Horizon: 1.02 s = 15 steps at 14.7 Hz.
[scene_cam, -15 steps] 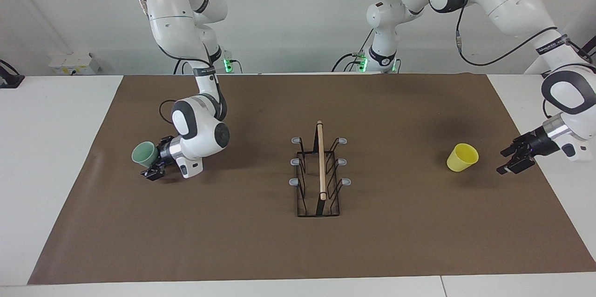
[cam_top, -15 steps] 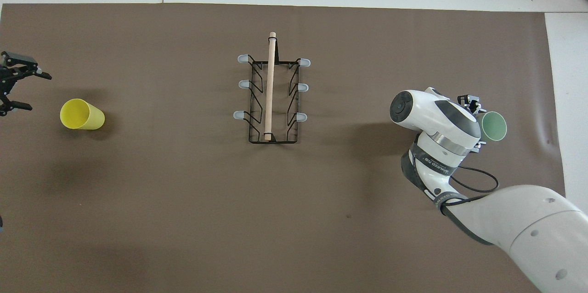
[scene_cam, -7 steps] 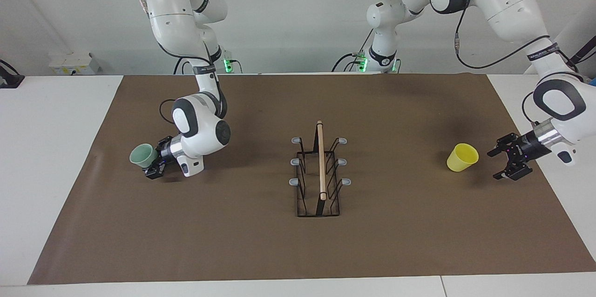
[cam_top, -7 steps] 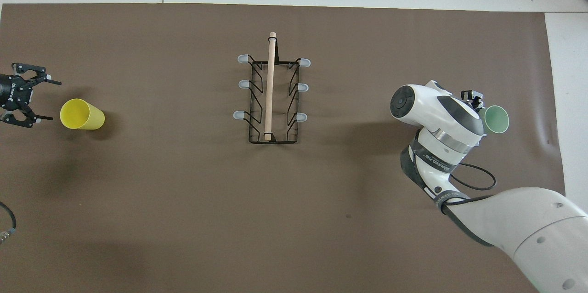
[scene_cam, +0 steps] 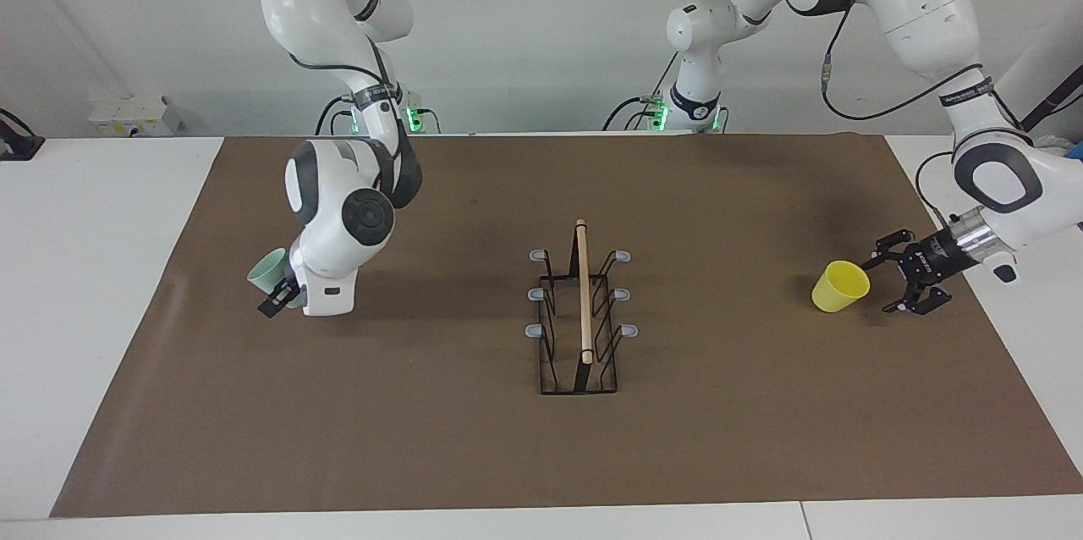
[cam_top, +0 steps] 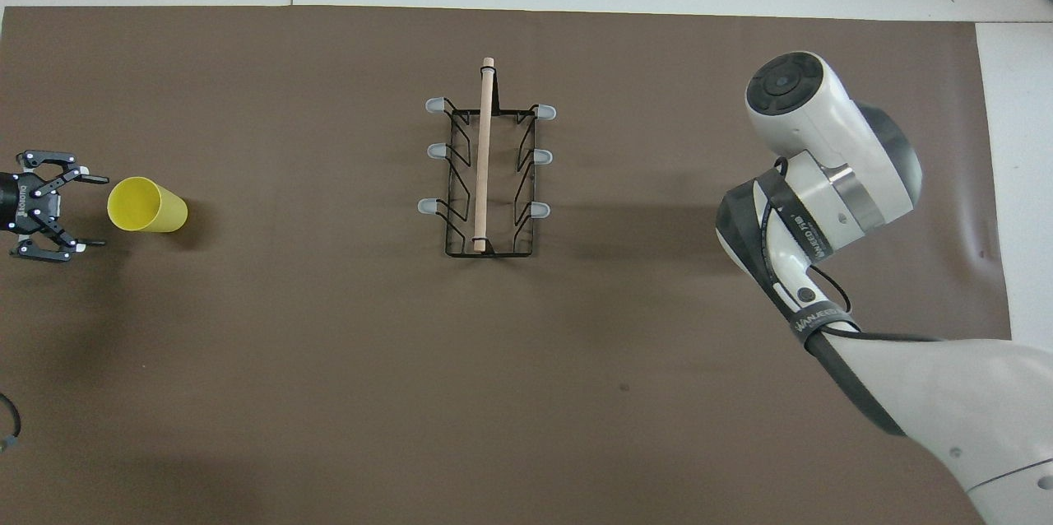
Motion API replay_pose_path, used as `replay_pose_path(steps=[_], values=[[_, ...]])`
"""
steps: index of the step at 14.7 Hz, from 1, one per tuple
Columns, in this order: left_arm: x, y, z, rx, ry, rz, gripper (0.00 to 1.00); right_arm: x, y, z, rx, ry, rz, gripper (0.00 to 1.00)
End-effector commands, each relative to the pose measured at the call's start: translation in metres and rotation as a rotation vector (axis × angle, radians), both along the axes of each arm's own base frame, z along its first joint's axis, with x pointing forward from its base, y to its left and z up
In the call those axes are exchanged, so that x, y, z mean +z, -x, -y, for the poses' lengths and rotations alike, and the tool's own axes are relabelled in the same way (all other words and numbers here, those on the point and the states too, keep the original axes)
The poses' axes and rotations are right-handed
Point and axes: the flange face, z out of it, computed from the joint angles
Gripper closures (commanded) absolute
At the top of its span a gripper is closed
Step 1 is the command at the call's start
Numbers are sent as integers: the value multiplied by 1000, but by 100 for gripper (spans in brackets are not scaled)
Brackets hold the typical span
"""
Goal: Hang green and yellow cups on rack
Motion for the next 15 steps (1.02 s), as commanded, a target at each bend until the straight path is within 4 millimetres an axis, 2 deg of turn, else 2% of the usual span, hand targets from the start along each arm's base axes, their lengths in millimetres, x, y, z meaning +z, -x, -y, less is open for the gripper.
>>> replay_pose_path(steps=[1,4,6,8,12,15], values=[[-3,29,11,136,115,17,0,49,9,-2,-76,-172,55,100],[-18,39,20,226,156,31,0,89,14,-14,-134,-370,151,100],[-19,38,24,245,163,40,0,106,10,-13,-179,-533,216,100],[-22,40,27,256,177,38,0,122,8,-22,-216,-674,281,100],[-21,36,37,262,191,47,0,140,11,-31,-294,-919,424,100],[-27,36,46,274,191,48,0,138,17,-38,-297,-1104,520,100]])
